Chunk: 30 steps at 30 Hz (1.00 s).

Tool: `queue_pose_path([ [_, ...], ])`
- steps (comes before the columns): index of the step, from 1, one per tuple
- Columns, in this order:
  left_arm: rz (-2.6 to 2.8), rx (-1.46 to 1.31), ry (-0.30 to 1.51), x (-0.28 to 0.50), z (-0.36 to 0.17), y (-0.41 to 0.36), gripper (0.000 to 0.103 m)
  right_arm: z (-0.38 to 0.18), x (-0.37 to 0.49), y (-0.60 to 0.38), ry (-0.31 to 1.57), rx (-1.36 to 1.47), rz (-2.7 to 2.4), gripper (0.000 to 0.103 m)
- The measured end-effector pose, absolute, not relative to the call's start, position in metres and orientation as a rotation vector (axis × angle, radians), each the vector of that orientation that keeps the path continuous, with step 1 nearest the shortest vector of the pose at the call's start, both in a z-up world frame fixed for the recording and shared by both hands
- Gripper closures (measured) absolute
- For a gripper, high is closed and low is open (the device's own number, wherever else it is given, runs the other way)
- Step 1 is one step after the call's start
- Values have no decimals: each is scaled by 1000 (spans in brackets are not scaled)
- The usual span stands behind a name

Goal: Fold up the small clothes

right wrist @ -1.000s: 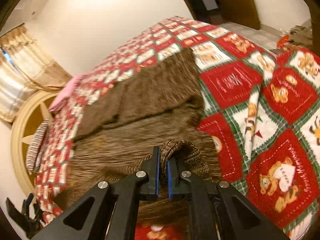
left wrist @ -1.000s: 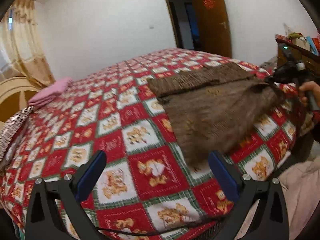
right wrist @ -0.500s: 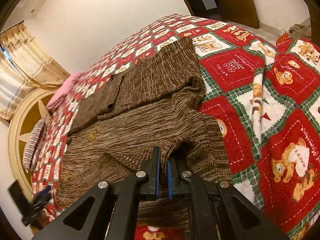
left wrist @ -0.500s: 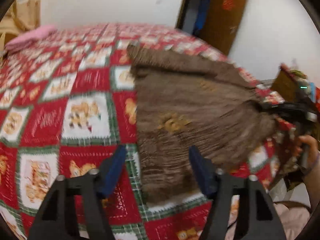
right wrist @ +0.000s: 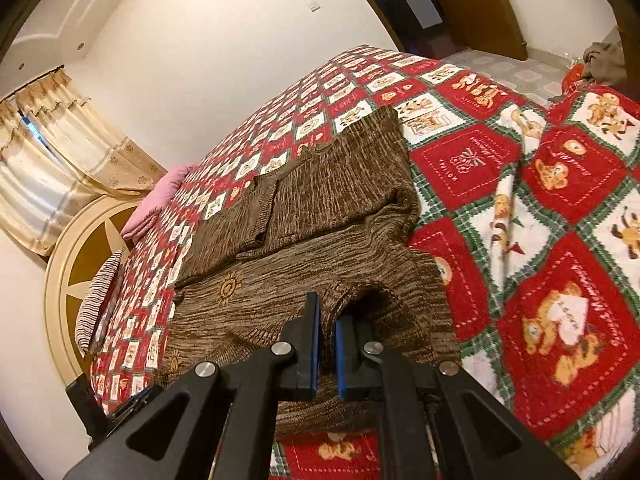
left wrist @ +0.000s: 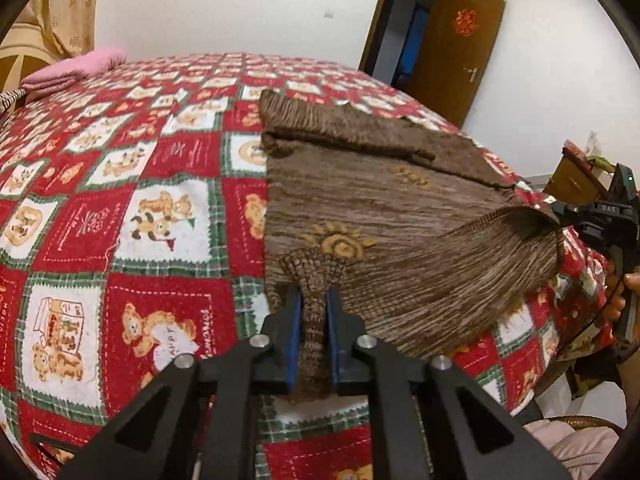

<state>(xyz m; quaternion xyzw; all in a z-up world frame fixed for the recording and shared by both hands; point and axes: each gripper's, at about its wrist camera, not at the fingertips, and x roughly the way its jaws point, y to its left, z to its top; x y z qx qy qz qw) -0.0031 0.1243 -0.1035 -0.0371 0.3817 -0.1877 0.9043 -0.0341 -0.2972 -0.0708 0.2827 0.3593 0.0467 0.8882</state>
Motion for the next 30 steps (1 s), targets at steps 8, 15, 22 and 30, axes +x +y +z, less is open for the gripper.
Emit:
queue_pose_path([
  [8,-449,-65,711,-10,-95,121,90,-66,-43,-313,709,636,81,96],
  [15,-461,-160,833,13,-121,117,86,-61,-42,-317,696,638,110,96],
  [22,-465,-153,802,8,-121,115,86,-58,-50,-348,661,713,68,95],
  [30,-466,-152,786,8,-120,113,89,-52,-52,-321,740,409,80,43],
])
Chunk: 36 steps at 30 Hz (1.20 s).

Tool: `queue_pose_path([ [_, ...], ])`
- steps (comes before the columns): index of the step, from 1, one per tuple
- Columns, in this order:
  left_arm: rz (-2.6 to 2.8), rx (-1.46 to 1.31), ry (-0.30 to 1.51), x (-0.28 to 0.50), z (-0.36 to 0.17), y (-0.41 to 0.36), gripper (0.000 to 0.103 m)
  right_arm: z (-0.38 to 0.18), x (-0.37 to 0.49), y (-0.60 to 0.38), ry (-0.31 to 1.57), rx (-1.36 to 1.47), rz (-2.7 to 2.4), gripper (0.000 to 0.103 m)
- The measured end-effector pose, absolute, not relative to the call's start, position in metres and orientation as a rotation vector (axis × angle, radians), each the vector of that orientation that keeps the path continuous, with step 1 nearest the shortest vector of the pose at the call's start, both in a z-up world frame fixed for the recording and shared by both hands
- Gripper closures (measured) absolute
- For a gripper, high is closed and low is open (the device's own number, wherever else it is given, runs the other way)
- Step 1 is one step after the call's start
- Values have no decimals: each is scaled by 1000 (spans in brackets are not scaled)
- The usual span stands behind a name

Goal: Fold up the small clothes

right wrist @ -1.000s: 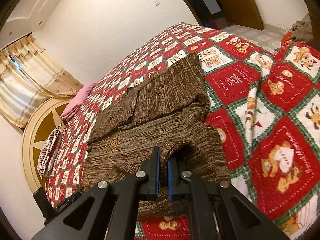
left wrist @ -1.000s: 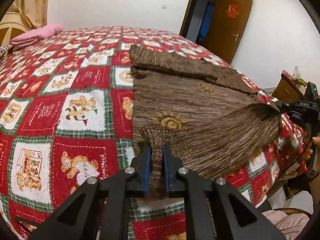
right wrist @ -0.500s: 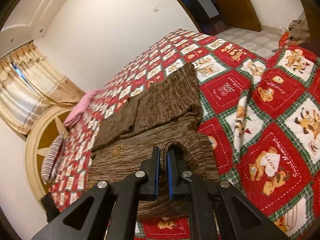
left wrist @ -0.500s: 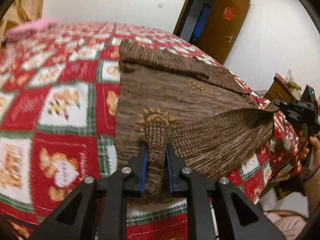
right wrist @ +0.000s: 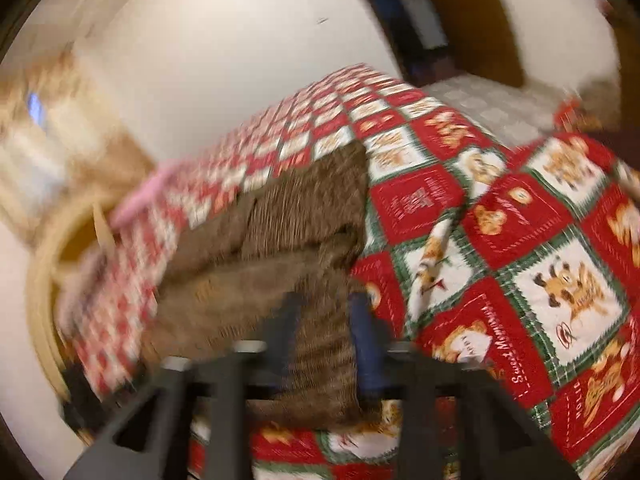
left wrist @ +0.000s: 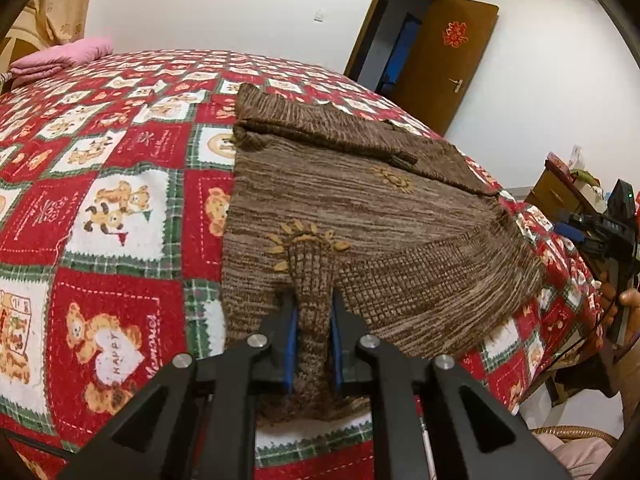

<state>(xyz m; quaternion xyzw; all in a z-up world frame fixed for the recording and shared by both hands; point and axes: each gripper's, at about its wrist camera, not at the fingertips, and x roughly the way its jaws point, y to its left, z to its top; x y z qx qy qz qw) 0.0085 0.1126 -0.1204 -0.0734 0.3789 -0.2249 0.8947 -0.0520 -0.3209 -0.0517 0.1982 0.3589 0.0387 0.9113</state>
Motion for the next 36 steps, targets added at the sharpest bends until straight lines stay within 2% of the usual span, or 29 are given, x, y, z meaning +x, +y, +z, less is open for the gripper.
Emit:
queue_pose_path([
  [1,-465,-150,786,8,-120,112,89,-53,-52,-312,738,364,90,38],
  [5,-463,-144,787,7,-121,112,87,-60,-43,-288,753,201,101,38],
  [9,-498,-159,791,7,-121,110,68,-73,-19,-264,801,16,128,38],
  [14,-489,-136,780,8,-120,105,68,-99,9,-240,863,-171,110,41],
  [15,-490,-140,779,9,-120,105,73,-107,12,-235,884,-202,119,48],
  [16,-490,-142,778,9,-120,106,80,-109,11,-233,880,-211,132,63],
  [17,-492,-146,782,10,-120,107,92,-107,9,-231,865,-214,131,88],
  [18,-494,-152,783,11,-120,108,92,-105,8,-229,864,-224,117,99],
  [27,-470,-251,681,19,-82,134,93,-40,-33,-251,673,6,49,99],
  [36,-409,-231,663,75,-55,121,93,-6,-18,-250,569,56,-63,99],
])
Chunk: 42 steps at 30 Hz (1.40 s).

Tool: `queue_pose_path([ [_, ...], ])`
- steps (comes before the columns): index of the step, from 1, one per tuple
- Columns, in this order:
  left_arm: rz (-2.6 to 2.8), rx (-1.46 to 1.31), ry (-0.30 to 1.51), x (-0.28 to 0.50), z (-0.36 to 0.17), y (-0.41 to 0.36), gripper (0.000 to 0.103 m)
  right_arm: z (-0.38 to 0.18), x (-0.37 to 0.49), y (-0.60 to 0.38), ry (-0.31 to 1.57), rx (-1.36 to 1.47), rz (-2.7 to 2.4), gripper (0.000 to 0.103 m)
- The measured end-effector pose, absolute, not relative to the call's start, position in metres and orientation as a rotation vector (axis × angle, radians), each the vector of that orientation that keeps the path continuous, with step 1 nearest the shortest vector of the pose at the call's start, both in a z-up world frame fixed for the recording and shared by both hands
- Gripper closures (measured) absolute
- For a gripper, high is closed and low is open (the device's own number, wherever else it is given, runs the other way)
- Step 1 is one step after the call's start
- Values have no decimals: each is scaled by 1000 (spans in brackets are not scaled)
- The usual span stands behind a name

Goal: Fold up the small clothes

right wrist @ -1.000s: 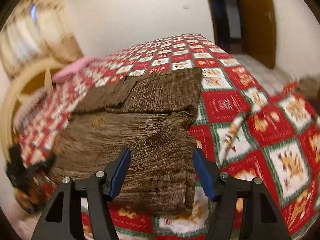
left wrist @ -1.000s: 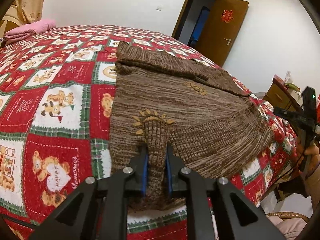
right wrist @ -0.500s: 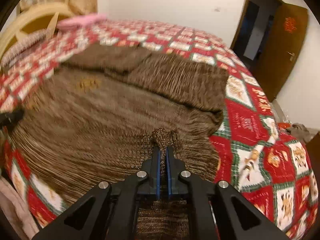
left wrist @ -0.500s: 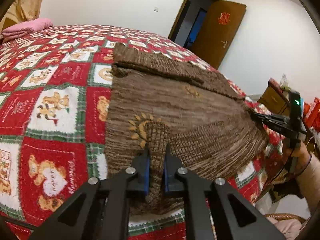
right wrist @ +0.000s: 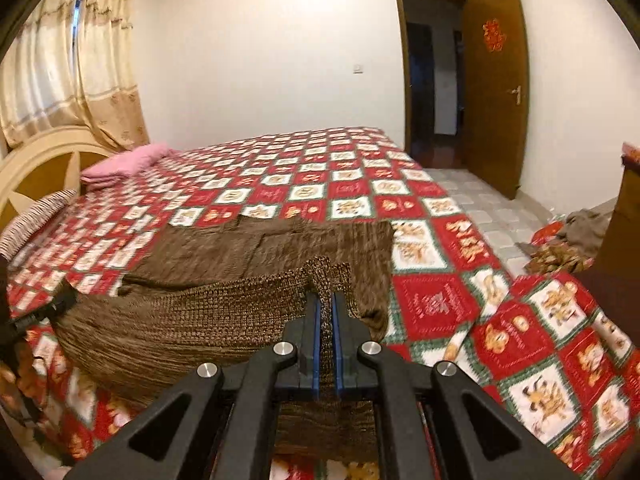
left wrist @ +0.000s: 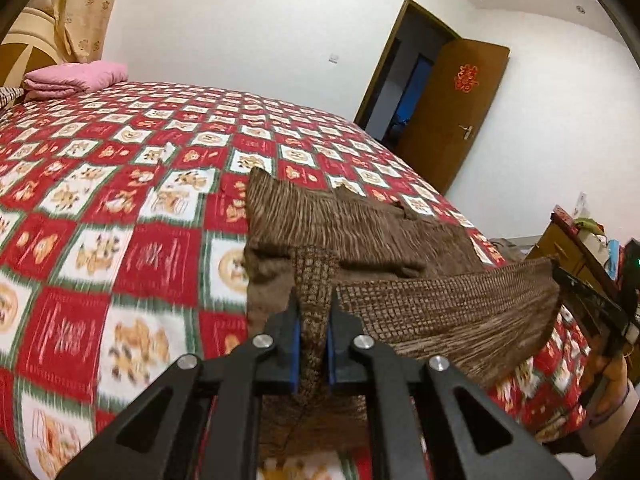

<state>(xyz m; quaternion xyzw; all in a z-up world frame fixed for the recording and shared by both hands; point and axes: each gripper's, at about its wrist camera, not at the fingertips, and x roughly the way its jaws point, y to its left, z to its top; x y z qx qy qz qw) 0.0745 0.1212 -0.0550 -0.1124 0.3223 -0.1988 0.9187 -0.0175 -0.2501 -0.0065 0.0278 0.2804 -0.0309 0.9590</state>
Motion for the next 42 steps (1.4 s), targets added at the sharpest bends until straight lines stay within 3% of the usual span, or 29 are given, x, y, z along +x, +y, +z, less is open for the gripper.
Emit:
queue_pose_path([
  [11,-349,-208,703,158,-42,102,93,-8,47,-271,600,107,-118,99],
  [24,-276,-239,753,286,-45,72,94,-16,190,-308,648,109,-181,99],
  [33,-136,-161,877,350,-108,49,93,-84,259,-318,732,33,-270,99],
  [39,-85,-151,900,353,-108,49,82,-103,275,-318,842,20,-263,97],
  [41,-84,-153,905,351,-106,51,78,-105,278,-323,857,46,-263,90],
  [42,-86,-158,911,352,-105,51,72,-103,275,-328,852,73,-264,87],
])
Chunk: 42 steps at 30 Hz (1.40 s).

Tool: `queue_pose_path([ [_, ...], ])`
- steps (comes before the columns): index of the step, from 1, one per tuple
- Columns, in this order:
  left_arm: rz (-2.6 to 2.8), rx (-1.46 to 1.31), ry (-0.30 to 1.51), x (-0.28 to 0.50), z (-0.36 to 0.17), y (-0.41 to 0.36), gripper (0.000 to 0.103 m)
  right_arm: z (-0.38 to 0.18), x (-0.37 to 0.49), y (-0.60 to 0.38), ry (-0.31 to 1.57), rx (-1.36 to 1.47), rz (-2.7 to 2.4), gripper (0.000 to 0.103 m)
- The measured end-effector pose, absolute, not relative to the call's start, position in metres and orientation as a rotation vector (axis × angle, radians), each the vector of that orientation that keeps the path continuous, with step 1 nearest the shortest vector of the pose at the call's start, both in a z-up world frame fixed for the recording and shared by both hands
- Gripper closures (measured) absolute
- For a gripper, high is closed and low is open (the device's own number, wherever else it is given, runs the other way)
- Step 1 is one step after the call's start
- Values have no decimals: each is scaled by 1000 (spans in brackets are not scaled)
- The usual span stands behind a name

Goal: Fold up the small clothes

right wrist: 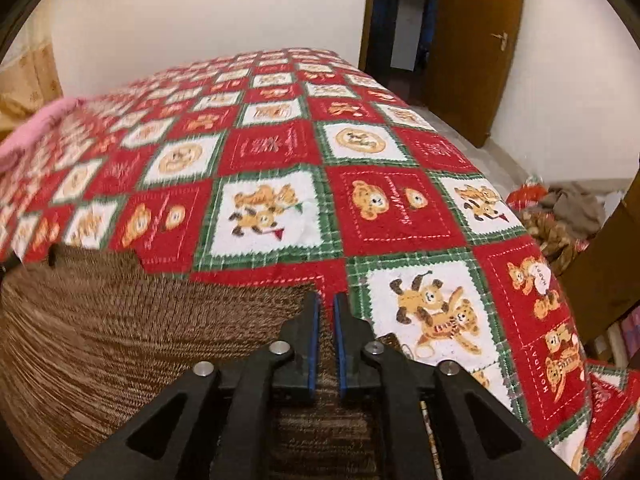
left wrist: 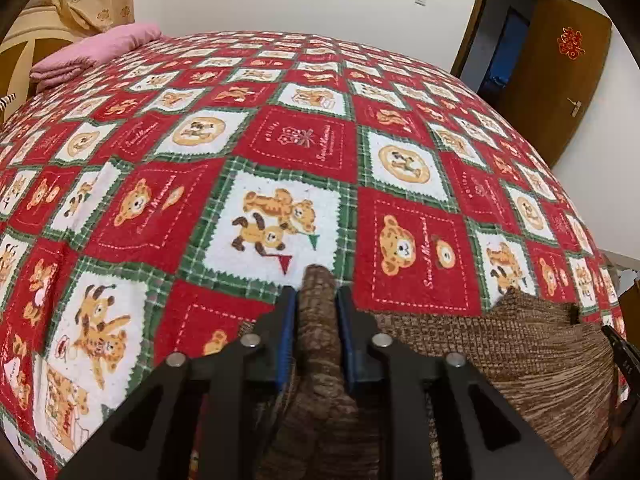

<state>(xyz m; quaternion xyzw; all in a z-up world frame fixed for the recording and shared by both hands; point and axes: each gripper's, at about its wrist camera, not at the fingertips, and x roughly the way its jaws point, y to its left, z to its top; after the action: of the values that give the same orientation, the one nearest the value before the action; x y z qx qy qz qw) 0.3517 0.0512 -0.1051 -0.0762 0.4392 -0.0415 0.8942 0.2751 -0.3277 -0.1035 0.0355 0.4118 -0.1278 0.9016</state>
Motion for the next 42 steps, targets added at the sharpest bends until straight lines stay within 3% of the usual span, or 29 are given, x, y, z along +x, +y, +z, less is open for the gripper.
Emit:
queue_pose_path([
  [1,-88,-168,924,352,-103,56,67,-102,272,-333,846,106,-256,83],
  [3,-83,-192,919,344,-91,68,43,-89,252,-351,781,249,-212,83],
  [5,-81,-191,857,319,-74,82,30,-67,216,-368,673,364,-268,81],
  [10,-135,-95,832,261,-62,74,30,-42,150,-346,638,338,-223,81],
  [17,-185,-4,813,172,-86,41,30,-76,111,-264,766,153,-112,81],
  [21,-187,3,851,156,-107,38,30,-106,87,-260,836,107,-136,81],
  [29,-150,78,806,144,-110,34,26,-111,42,-274,764,101,-177,83],
  [42,-16,157,810,121,-98,32,25,-74,35,-207,705,101,-71,83],
])
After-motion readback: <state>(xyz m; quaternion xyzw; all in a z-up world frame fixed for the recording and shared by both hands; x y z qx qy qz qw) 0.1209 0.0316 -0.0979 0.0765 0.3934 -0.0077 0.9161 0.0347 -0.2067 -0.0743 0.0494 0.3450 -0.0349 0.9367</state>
